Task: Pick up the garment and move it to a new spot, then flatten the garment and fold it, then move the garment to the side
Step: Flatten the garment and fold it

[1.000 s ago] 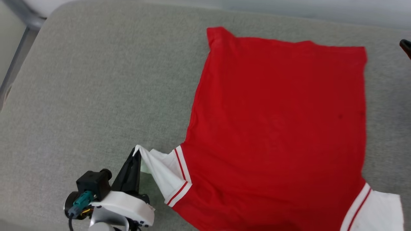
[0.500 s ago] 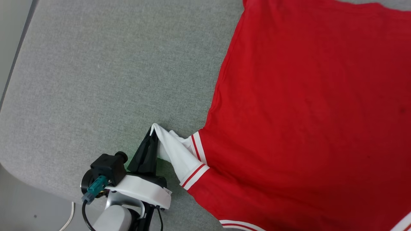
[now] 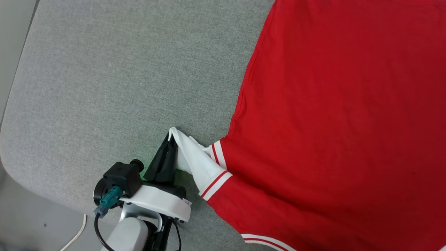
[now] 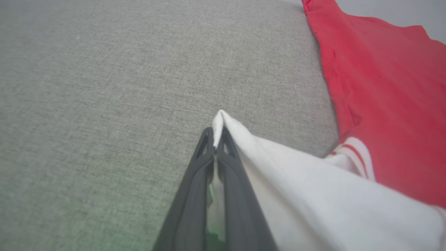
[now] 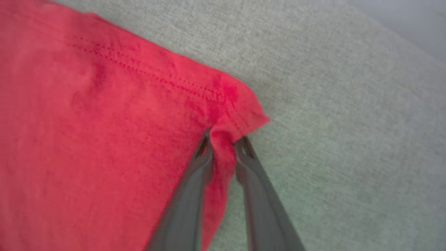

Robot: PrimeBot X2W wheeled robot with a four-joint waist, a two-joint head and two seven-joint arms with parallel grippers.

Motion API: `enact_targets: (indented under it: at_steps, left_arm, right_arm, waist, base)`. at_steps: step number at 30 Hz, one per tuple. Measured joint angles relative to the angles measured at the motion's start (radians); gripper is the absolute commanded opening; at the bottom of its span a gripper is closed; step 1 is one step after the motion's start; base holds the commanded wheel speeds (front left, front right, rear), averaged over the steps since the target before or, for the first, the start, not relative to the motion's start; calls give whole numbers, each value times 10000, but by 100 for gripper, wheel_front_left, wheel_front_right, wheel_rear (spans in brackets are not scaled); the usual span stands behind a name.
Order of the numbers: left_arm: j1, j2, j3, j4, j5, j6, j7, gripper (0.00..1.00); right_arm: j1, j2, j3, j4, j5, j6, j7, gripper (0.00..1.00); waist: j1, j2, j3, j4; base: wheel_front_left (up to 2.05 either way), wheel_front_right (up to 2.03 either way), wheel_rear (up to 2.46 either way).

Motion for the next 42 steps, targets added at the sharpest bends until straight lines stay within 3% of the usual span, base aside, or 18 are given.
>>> enact_targets:
  at_steps: [6,14,21,28,34,42]
  left_arm:
    - [184,-44,307,184,180,-107,0,0]
    - [897,115,752,391,238,-79,0,0]
    - [1557,393,1022,499,128,61,33,0]
    - [2293,698,1271,564,-40,221,109,0]
    - [2748,907,1383,518,-153,318,184,0]
    - [2932,1045,1411,433,-221,364,286,0]
  right_arm:
    - [-5,249,31,38,479,4,-1106,0]
    - [980,-245,708,-527,1340,6,-2523,0]
    - [3034,-1258,1009,-1616,2385,4,-3246,0]
    - [5775,-1611,514,-2579,3093,4,-3768,0]
    - [8397,-1492,-282,-3300,3273,4,-3854,0]
    - [11232,-451,-819,-3678,3131,4,-3777,0]
  waist:
    - [1,0,-489,-236]
    - [0,0,-1634,-747]
    - [0,0,-2714,-1394]
    - [-1,1,-3636,-2133]
    - [0,1,-4198,-2757]
    - [0,1,-4578,-3205]
  base:
    - [0,0,0]
    - [0,0,0]
    - [0,0,0]
    - [0,0,0]
    - [0,0,0]
    - [0,0,0]
